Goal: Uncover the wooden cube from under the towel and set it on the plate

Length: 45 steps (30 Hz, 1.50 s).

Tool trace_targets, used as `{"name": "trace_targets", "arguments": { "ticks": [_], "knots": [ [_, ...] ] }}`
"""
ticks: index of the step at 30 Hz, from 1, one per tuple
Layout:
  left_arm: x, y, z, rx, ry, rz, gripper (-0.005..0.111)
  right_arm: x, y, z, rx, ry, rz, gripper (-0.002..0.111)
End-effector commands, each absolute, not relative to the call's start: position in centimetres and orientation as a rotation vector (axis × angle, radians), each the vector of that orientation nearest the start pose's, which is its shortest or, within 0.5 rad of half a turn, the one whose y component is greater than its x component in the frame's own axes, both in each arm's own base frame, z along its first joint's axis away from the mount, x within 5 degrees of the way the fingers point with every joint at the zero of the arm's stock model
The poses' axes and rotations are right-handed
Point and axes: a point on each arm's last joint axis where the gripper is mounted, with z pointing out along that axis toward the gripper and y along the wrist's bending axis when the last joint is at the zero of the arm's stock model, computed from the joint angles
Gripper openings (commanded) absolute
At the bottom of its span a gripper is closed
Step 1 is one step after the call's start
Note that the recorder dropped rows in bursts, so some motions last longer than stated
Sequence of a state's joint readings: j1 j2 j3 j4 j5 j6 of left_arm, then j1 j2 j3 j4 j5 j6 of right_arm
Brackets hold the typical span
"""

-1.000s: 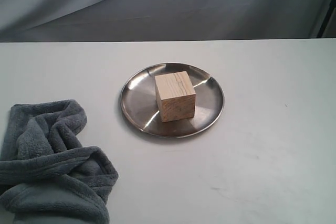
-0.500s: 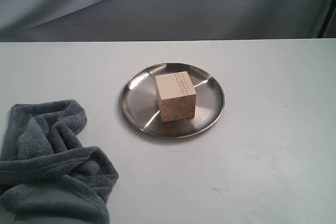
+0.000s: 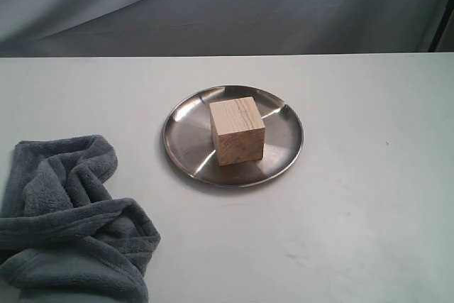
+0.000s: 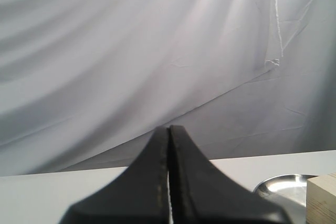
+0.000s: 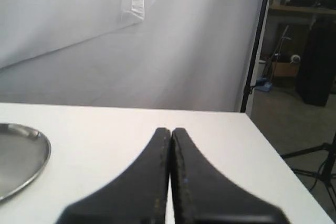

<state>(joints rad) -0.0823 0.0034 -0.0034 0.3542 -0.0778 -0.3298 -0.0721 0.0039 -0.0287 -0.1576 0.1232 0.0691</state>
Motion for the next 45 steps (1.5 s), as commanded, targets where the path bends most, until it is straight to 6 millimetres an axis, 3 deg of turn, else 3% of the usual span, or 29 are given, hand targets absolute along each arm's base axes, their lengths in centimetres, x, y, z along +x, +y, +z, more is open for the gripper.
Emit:
{"name": "trace_targets", "arguments": {
  "ticks": [1, 17, 24, 30, 45],
  "knots": [
    [5.5, -0.7, 22.0, 0.092, 1.403, -0.072, 0.0, 5.5, -0.7, 19.4, 0.022, 1.692, -0.151, 0.0],
    [5.5, -0.7, 22.0, 0.092, 1.403, -0.072, 0.0, 5.5, -0.7, 19.4, 0.042, 1.691, -0.124, 0.0],
    [5.5, -0.7, 22.0, 0.092, 1.403, -0.072, 0.0, 5.5, -0.2, 19.0, 0.19, 1.727, 0.076, 0.0],
    [5.5, -0.7, 22.0, 0.092, 1.403, -0.072, 0.0, 5.4, -0.2, 18.4, 0.193, 1.803, 0.079, 0.0],
    [5.5, -0.7, 22.0, 0.092, 1.403, -0.072, 0.0, 5.4, -0.2, 18.4, 0.191, 1.799, 0.081, 0.0]
  ]
}}
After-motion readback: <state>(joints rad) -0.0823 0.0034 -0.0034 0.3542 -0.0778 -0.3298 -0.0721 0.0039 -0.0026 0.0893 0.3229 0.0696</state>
